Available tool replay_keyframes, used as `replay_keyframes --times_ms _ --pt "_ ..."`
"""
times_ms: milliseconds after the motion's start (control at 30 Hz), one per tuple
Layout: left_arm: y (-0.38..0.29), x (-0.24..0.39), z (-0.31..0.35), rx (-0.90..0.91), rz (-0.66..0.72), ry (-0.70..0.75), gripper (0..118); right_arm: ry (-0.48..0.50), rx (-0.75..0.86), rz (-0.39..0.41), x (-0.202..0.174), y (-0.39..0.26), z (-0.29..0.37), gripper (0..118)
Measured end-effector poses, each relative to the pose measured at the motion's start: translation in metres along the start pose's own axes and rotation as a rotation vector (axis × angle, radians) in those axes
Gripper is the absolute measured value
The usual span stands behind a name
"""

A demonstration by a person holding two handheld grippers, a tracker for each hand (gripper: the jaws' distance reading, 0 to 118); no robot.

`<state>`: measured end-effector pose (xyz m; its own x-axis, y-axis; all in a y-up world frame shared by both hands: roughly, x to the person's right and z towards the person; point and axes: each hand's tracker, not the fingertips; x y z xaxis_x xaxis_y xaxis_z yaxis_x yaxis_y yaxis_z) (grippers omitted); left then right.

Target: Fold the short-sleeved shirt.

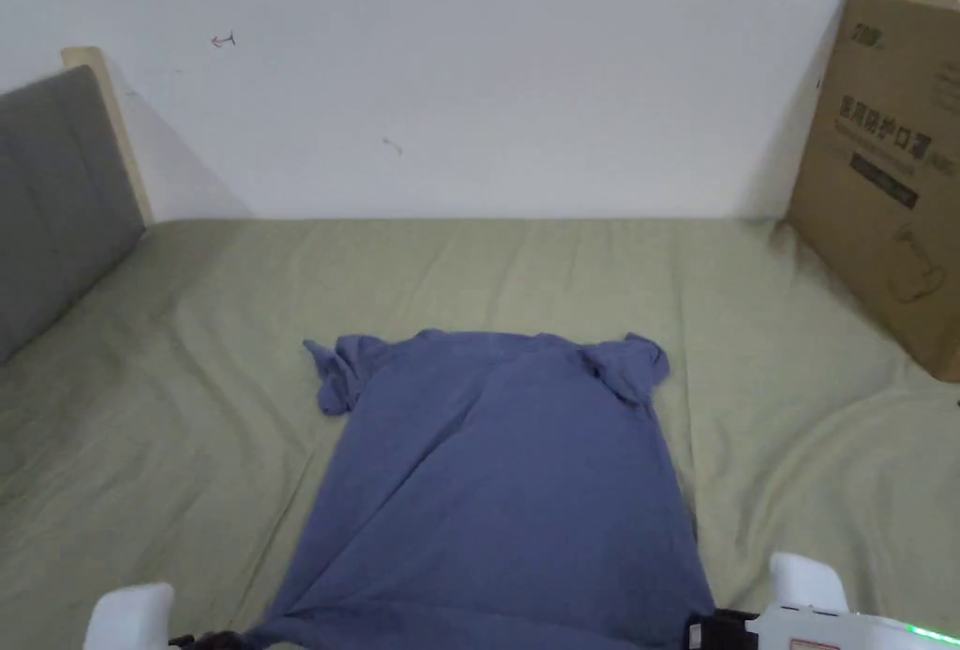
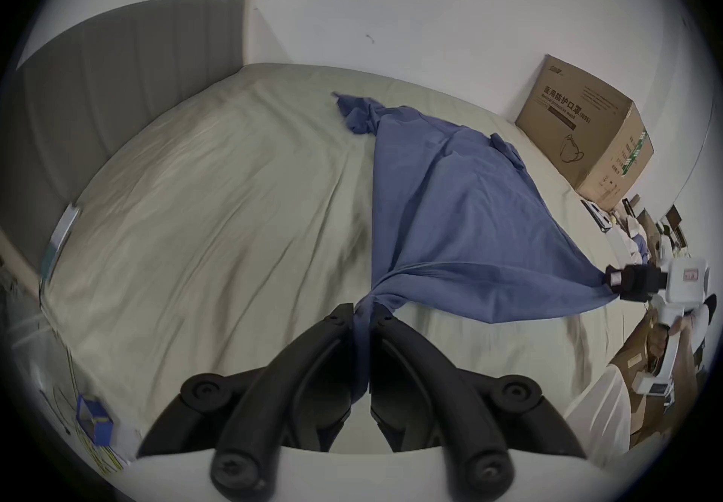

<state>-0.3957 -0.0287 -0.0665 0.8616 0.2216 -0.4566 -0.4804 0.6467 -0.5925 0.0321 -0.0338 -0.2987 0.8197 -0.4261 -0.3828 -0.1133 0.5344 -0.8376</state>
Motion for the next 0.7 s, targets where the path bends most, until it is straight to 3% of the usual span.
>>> replay_keyframes --times_ms 100,233,367,400,433,467,500,533,567,700 --pt "-0.040 -0.011 0.027 -0.004 0.042 -0.010 6 -0.075 -0.012 0.036 0.011 -0.041 0.022 3" --pt "-0.075 -0.017 0.042 -0.030 0.030 -0.008 6 -0.076 -0.051 0.037 0.021 -0.082 0.034 3" --pt "-0.091 -0.016 0.044 -0.025 0.024 -0.011 19 -0.084 -0.016 0.051 0.021 -0.097 0.030 6" --pt "-0.087 -0.017 0.044 -0.029 0.031 -0.001 38 -0.094 -0.010 0.050 0.020 -0.097 0.029 14" --pt "-0.086 -0.019 0.046 -0.038 0.039 0.000 60 -0.098 -0.013 0.048 0.019 -0.095 0.030 33" --pt "-0.086 -0.020 0.051 -0.021 0.072 -0.008 91 -0.098 -0.016 0.044 0.018 -0.093 0.031 64" --pt "-0.085 -0.023 0.058 0.019 0.111 -0.030 107 -0.091 -0.015 0.043 0.017 -0.091 0.033 87" --pt "-0.080 -0.030 0.059 0.043 0.130 -0.065 114 -0.081 -0.003 0.049 0.015 -0.089 0.037 100" --pt "-0.076 -0.034 0.065 0.061 0.147 -0.089 116 -0.072 0.034 0.067 0.012 -0.085 0.044 104" --pt "-0.064 -0.042 0.086 0.076 0.158 -0.071 115 -0.067 0.114 0.146 -0.010 -0.070 0.069 99"
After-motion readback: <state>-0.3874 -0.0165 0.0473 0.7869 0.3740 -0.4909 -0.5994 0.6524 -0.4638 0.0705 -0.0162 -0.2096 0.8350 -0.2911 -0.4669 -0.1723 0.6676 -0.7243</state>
